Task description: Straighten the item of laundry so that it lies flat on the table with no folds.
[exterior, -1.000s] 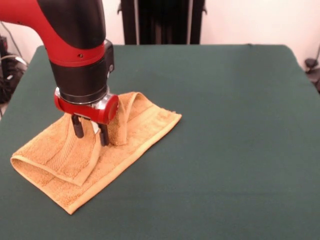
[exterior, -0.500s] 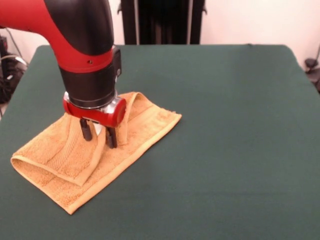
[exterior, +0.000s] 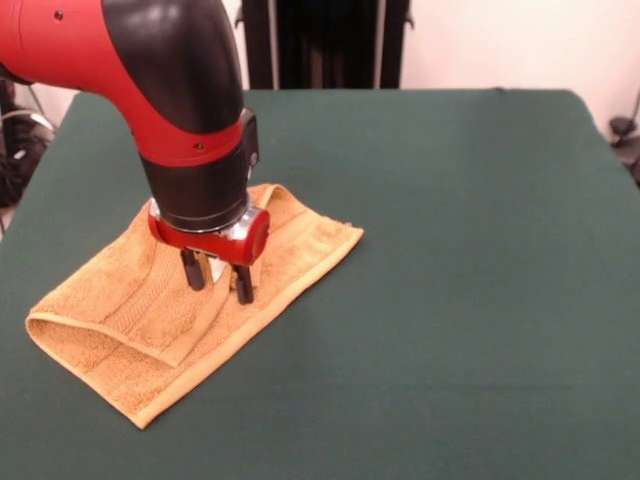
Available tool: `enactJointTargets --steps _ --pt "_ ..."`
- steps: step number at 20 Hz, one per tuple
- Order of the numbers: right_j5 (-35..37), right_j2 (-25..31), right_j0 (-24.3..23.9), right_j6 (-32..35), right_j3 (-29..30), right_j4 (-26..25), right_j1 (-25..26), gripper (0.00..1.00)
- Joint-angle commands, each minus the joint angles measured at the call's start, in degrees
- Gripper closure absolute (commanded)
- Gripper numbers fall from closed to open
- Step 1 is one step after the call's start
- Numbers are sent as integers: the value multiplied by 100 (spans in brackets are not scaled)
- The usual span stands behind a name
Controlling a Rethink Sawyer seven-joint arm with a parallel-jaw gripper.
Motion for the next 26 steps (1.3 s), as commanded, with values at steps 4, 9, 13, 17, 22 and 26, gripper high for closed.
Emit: enactJointTargets --steps 4,9,13,17,22,26 --pt "337 703 177 210 398 257 302 0" --pt "567 573 240 185 296 181 317 0" --pt "604 587 196 120 344 174 297 0" --pt "736 598 151 85 365 204 282 100" --pt "644 597 132 98 371 198 276 100" --pt "571 585 114 51 405 150 259 100"
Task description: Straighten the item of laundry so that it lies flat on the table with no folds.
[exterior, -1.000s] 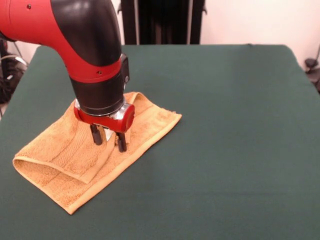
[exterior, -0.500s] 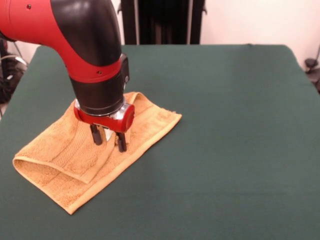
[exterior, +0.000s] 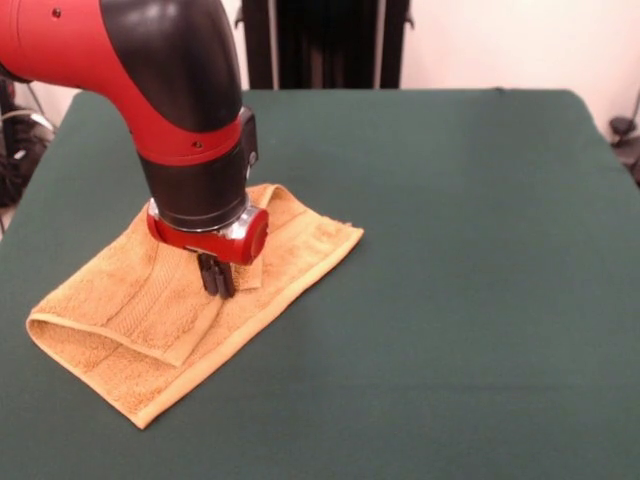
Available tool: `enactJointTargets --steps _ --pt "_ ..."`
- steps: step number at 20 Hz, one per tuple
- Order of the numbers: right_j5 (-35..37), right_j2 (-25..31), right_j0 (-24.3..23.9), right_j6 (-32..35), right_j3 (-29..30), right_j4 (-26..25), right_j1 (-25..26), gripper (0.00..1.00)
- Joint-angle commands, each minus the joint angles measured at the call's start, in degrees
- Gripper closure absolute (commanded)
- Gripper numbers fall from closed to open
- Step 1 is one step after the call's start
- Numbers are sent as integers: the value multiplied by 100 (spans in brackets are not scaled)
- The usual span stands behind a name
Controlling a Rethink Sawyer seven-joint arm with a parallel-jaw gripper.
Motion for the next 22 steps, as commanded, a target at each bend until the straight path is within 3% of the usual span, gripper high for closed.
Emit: enactJointTargets --steps 1,11,18,22 --pt "588 574 120 12 397 118 270 100" --pt "1836 507 -249 -1155 638 -281 -116 100" --pt "3098 205 -513 -2578 402 -1358 -428 100" --pt "3382 310 -873 -3351 331 -1955 -570 100"
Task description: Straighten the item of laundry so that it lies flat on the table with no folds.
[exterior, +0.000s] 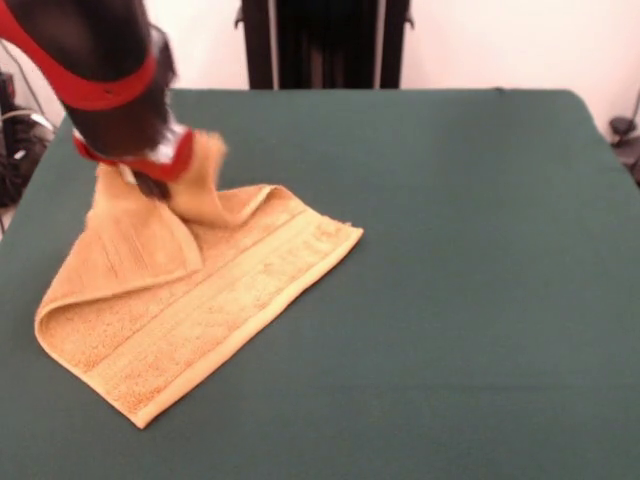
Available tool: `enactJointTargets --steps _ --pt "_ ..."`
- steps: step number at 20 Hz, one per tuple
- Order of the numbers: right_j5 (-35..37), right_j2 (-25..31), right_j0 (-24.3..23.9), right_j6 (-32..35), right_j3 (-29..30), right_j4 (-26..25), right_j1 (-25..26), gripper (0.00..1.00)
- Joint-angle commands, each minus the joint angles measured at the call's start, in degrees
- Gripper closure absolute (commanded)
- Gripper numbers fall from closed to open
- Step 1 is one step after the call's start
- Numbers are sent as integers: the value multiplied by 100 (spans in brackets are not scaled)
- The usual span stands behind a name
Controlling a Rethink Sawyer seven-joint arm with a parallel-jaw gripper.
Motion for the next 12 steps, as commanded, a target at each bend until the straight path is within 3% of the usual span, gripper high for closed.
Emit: enactJointTargets --steps 1,8,12 --pt "1212 341 -377 -3044 295 -1049 -147 100" --pt "1404 525 -903 -4189 -180 -1857 -73 100" --pt "1423 500 -971 -4526 -583 -2235 62 100"
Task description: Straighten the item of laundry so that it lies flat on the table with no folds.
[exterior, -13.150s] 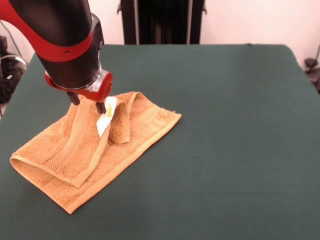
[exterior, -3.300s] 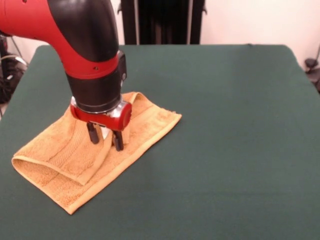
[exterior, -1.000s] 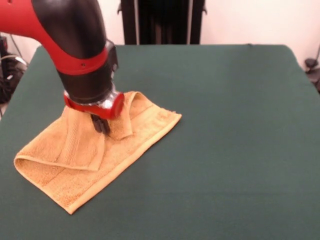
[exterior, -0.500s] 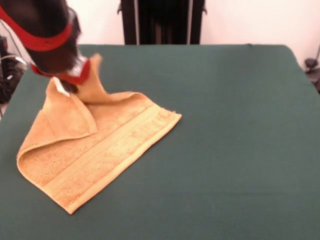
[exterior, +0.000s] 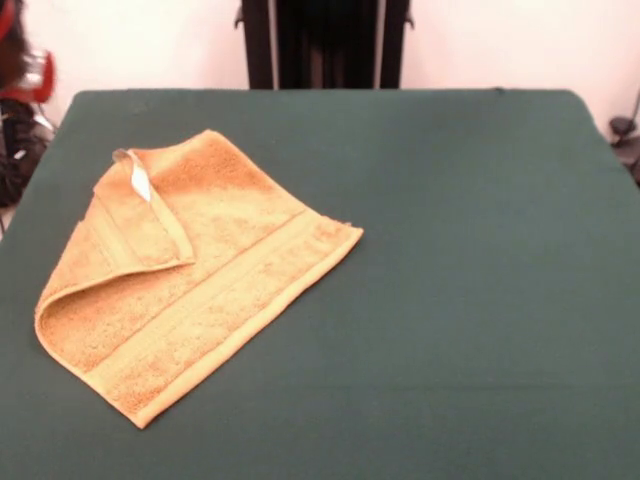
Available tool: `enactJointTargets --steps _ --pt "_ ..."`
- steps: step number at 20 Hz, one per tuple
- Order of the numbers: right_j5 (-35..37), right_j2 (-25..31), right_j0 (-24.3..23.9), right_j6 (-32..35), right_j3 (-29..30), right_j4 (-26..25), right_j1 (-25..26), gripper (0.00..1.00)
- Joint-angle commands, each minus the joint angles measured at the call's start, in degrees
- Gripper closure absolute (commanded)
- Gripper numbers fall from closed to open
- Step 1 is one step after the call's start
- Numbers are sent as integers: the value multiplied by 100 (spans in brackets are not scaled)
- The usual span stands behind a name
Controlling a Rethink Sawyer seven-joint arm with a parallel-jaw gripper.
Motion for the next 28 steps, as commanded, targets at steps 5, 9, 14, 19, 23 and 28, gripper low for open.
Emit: enactJointTargets --steps 5,9,14,19,23,28 --pt "933 732 -134 -1568 -390 177 458 100" --pt "268 1096 -337 -516 4 1265 589 100" --pt "-788 1186 -297 308 308 2046 747 100" --pt "-1731 1173 -168 859 408 2712 960 100" --pt "-2242 1110 26 1146 329 3152 1215 100" --pt "-2775 910 303 1355 94 3538 1515 100"
